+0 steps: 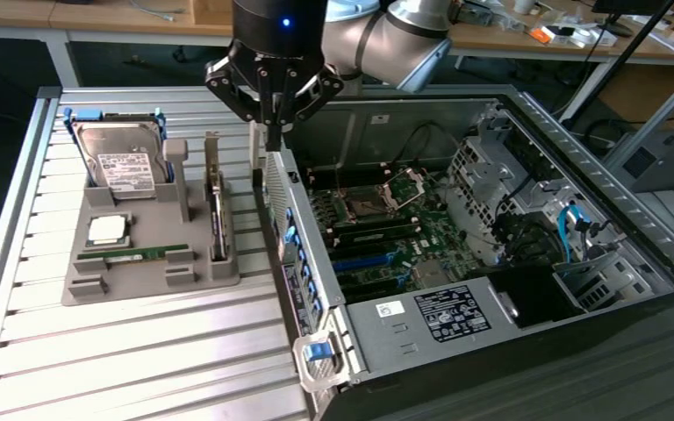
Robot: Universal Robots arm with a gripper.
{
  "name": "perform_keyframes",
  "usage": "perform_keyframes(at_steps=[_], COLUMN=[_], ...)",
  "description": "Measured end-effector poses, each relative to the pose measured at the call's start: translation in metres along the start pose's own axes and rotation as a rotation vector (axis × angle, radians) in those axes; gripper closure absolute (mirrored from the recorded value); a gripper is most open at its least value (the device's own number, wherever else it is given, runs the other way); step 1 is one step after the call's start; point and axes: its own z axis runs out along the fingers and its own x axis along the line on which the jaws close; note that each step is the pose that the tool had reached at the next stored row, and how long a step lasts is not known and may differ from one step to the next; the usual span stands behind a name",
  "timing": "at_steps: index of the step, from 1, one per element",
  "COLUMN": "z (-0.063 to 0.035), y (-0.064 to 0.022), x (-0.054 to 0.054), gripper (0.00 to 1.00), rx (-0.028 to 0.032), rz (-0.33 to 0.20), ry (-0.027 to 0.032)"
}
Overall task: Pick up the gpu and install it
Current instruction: 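Reach for the gpu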
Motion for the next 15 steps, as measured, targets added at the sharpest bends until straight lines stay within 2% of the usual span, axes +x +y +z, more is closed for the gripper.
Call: perform_keyframes(at_steps=[15], z=[-0.0001], y=[-0.0004], x=[0.0046], gripper=[0.89], rx=[0.0000], rz=[0.000], ry=[0.0000])
